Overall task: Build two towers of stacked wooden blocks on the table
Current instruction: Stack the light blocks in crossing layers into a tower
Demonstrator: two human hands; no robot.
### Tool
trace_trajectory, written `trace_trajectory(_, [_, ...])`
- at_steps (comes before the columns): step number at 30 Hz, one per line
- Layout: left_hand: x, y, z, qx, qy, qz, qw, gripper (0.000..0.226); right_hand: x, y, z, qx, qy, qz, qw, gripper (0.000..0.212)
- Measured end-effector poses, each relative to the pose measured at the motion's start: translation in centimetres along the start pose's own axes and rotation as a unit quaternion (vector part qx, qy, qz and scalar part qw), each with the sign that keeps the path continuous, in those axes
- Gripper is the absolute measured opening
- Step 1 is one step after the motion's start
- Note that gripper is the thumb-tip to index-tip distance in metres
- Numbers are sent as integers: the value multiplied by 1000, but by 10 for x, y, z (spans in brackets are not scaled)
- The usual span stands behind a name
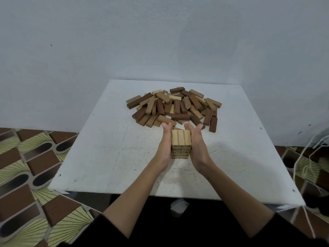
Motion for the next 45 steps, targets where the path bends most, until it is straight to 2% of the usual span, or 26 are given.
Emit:
trace_trajectory(8, [-2, -2, -2, -1, 0, 12, 1000, 85, -6, 0, -5, -15, 10, -7, 1000, 67])
trace_trajectory(12, [-21, 5, -9, 27, 50, -30, 998, 82, -21, -12, -25, -46, 33, 27, 998, 66])
trace_trajectory(13, [-28, 9, -13, 39, 65, -43, 996, 75, -24, -20, -31, -58, 41, 42, 997, 61])
trace_trajectory(15, [-44, 16, -26, 52, 104, -87, 989, 43, -29, -38, -47, -89, 48, 112, 988, 38])
trace_trajectory(17, [-59, 23, -41, 69, 141, -178, 971, 31, -26, -54, -64, -117, 23, 214, 970, 27])
trace_trajectory(20, [-73, 37, -68, 123, 163, -301, 932, 24, -13, -65, -99, -149, -28, 348, 925, 26])
trace_trajectory(22, [-78, 42, -87, 150, 154, -378, 901, 19, -3, -72, -124, -174, -33, 432, 884, 26])
trace_trajectory(25, [-82, 42, -113, 177, 123, -526, 823, 14, 9, -78, -162, -172, -38, 487, 855, 27])
trace_trajectory(27, [-84, 43, -124, 193, 129, -571, 787, 15, 14, -75, -184, -161, -51, 517, 839, 24])
trace_trajectory(29, [-86, 50, -132, 209, 155, -569, 780, 18, 16, -66, -203, -154, -60, 574, 802, 24])
trace_trajectory(31, [-89, 59, -143, 216, 177, -568, 774, 19, 17, -60, -216, -147, -63, 636, 755, 32])
trace_trajectory(33, [-91, 66, -155, 199, 171, -587, 766, 22, 17, -58, -223, -149, -50, 661, 734, 34])
trace_trajectory(35, [-88, 71, -168, 175, 147, -623, 748, 27, 17, -59, -228, -168, -39, 652, 739, 25])
trace_trajectory(40, [-78, 82, -194, 110, 111, -680, 716, 35, 12, -69, -234, -196, -44, 500, 842, 18])
trace_trajectory(42, [-73, 81, -200, 81, 107, -686, 715, 34, 15, -75, -234, -195, -47, 469, 860, 20])
trace_trajectory(45, [-66, 83, -205, 53, 123, -669, 731, 30, 21, -78, -246, -169, -65, 464, 867, 24])
Point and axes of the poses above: each hand's wrist, its own z-axis away from the middle knuckle, its own x-axis out of the palm, y = z × x, the point moved 3 cm from there along -z, towards the middle knuckle, and after that the axes turned 12 degrees about -z, right-handed, at the moved point
